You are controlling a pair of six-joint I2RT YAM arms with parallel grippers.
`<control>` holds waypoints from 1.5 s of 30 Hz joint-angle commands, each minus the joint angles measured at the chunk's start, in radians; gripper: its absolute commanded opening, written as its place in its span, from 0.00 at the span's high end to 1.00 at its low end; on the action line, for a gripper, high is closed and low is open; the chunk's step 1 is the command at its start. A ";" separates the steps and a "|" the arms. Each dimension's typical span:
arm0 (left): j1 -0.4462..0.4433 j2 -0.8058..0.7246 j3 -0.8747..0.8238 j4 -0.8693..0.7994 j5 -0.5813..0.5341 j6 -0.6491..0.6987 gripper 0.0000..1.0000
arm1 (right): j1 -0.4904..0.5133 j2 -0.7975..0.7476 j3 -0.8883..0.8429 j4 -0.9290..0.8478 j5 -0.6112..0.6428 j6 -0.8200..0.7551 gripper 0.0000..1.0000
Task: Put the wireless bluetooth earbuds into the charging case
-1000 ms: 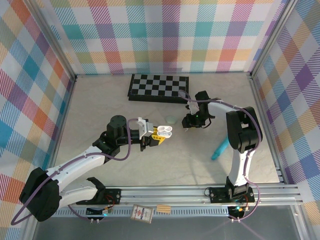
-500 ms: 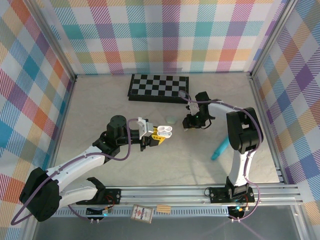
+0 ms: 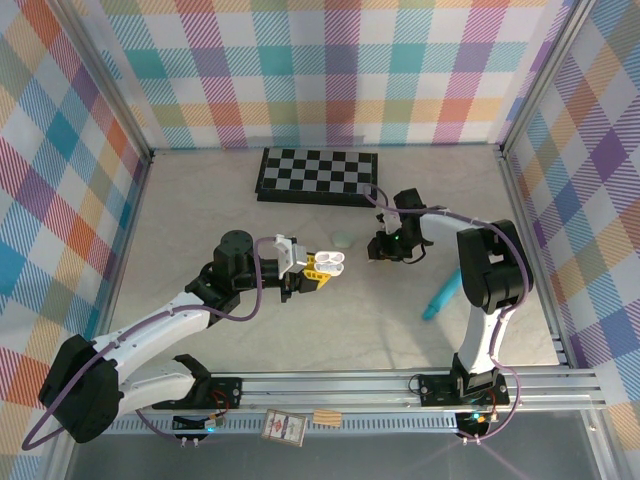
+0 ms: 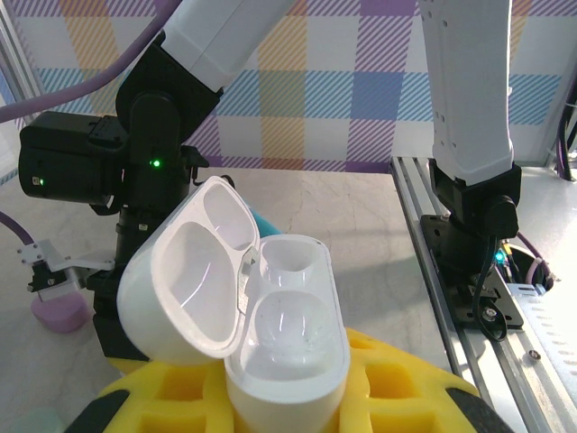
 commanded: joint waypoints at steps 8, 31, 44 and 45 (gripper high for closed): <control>-0.004 -0.001 0.031 0.015 0.033 -0.004 1.00 | 0.005 0.012 -0.013 0.017 0.002 0.011 0.80; 0.013 0.109 0.010 0.064 -0.084 -0.086 1.00 | 0.159 -0.580 -0.296 0.184 0.336 -0.107 0.83; 0.046 0.208 0.046 0.060 -0.036 -0.146 1.00 | 0.355 -0.852 -0.211 0.034 0.434 -0.303 0.84; 0.045 0.215 0.054 0.051 -0.031 -0.147 1.00 | 0.372 -0.868 -0.205 0.030 0.433 -0.317 0.83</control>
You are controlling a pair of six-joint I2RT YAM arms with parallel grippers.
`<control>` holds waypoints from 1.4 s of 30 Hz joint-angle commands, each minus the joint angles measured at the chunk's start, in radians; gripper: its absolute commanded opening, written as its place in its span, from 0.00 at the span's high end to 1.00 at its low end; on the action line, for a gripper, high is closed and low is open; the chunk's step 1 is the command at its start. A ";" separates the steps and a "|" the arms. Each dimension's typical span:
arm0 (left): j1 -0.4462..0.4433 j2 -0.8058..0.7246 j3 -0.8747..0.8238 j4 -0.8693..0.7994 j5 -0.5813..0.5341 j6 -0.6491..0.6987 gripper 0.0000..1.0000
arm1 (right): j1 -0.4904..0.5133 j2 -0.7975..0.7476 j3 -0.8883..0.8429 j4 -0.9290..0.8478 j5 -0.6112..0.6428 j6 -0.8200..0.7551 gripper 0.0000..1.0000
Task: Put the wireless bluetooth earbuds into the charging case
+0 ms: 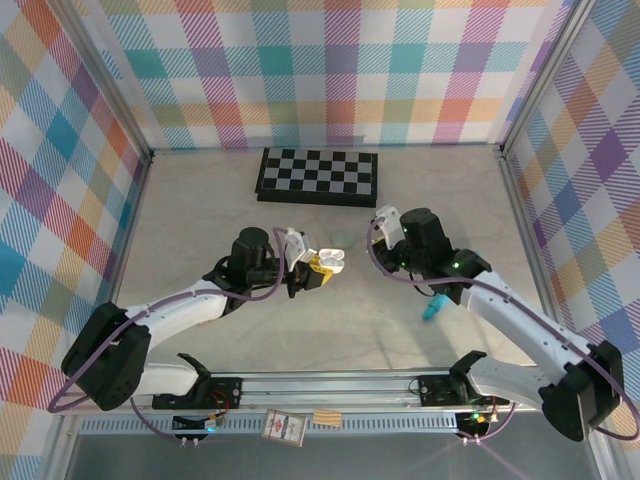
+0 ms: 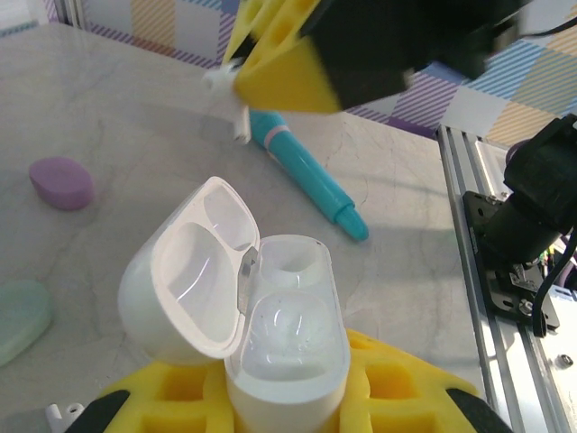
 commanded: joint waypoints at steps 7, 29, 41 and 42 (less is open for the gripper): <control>0.008 0.017 0.067 0.002 0.067 -0.023 1.00 | 0.119 -0.078 0.075 -0.039 0.011 -0.180 0.83; 0.008 -0.026 0.089 -0.044 0.116 -0.020 1.00 | 0.197 0.036 0.138 -0.067 0.027 -0.294 0.84; 0.009 -0.032 0.097 -0.049 0.112 -0.027 1.00 | 0.199 0.044 0.136 -0.065 0.007 -0.322 0.84; 0.008 -0.030 0.098 -0.049 0.111 -0.030 1.00 | 0.198 0.041 0.137 -0.069 0.004 -0.327 0.84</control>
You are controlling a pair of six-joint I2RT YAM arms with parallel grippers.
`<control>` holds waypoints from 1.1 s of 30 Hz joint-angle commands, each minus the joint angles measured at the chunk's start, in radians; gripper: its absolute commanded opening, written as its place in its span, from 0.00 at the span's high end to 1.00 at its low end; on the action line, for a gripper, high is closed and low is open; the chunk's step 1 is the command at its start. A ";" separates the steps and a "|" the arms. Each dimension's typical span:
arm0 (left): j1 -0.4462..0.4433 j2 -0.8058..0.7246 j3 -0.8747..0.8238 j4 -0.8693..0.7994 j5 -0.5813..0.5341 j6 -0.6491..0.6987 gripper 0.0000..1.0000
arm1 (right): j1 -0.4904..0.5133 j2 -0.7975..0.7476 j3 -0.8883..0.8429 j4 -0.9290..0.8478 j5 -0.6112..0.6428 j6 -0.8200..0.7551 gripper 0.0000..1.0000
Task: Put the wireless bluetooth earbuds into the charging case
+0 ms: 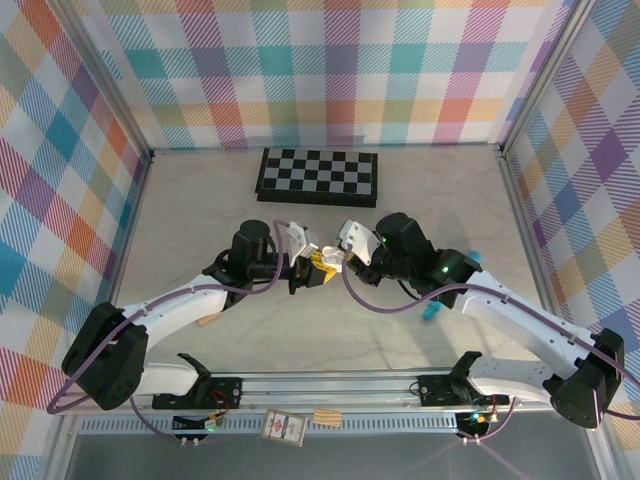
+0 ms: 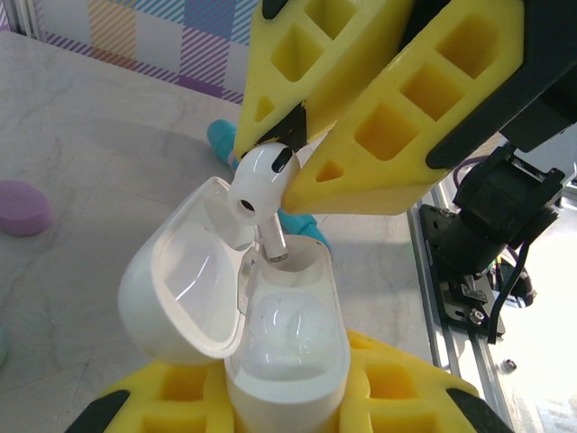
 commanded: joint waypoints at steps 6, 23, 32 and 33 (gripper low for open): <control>0.007 -0.016 0.039 0.016 0.027 -0.010 1.00 | 0.006 -0.021 0.028 -0.041 -0.038 -0.053 0.85; 0.009 -0.023 0.021 0.046 0.025 -0.016 1.00 | 0.003 -0.054 0.031 -0.052 -0.103 -0.057 0.62; 0.035 -0.030 -0.040 0.162 -0.027 -0.063 1.00 | -0.101 -0.159 -0.051 0.074 -0.131 0.171 0.43; 0.041 -0.038 -0.053 0.184 -0.041 -0.073 1.00 | -0.132 -0.160 -0.067 0.103 -0.135 0.239 0.40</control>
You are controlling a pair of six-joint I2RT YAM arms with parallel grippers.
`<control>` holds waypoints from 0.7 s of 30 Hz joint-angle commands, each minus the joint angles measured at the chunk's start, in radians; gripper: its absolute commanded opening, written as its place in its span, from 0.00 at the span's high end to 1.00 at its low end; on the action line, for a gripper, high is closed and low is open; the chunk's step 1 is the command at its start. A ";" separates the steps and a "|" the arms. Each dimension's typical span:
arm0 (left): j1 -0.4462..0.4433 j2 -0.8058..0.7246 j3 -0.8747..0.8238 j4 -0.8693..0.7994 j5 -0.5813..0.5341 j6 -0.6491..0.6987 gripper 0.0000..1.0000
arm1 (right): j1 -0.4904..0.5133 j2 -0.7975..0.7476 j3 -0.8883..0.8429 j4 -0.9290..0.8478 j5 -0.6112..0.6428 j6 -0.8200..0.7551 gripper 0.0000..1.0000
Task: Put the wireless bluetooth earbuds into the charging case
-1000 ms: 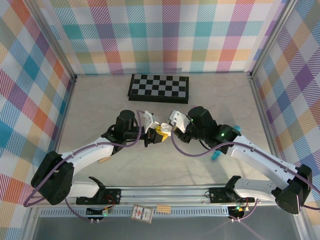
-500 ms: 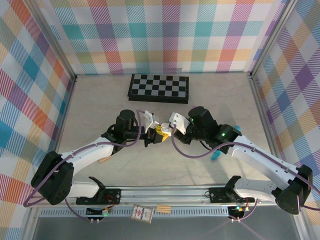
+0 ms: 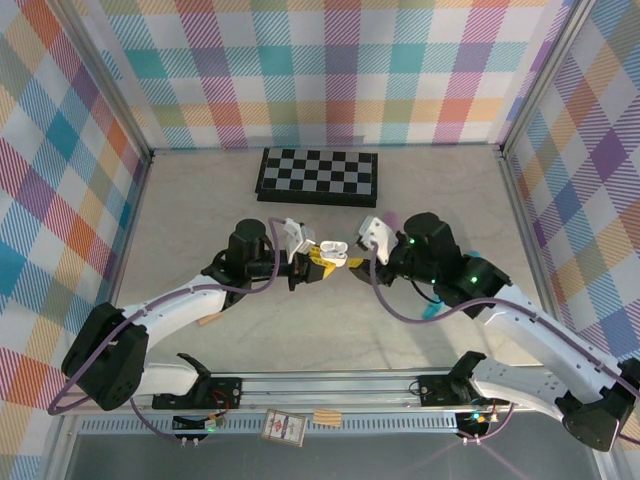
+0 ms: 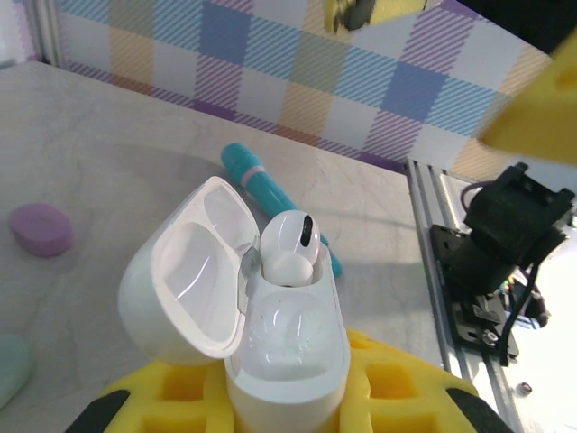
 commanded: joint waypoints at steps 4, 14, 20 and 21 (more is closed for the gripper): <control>0.041 -0.084 -0.092 0.147 -0.094 -0.065 1.00 | -0.171 0.052 -0.087 0.158 -0.052 0.480 0.37; 0.062 -0.282 -0.199 0.128 -0.180 -0.064 1.00 | -0.206 0.471 0.012 0.120 -0.218 0.766 0.40; 0.062 -0.334 -0.220 0.099 -0.165 -0.057 1.00 | -0.194 0.741 0.133 0.132 -0.336 0.772 0.50; 0.062 -0.335 -0.219 0.096 -0.159 -0.057 1.00 | -0.190 0.786 0.164 0.122 -0.352 0.764 0.50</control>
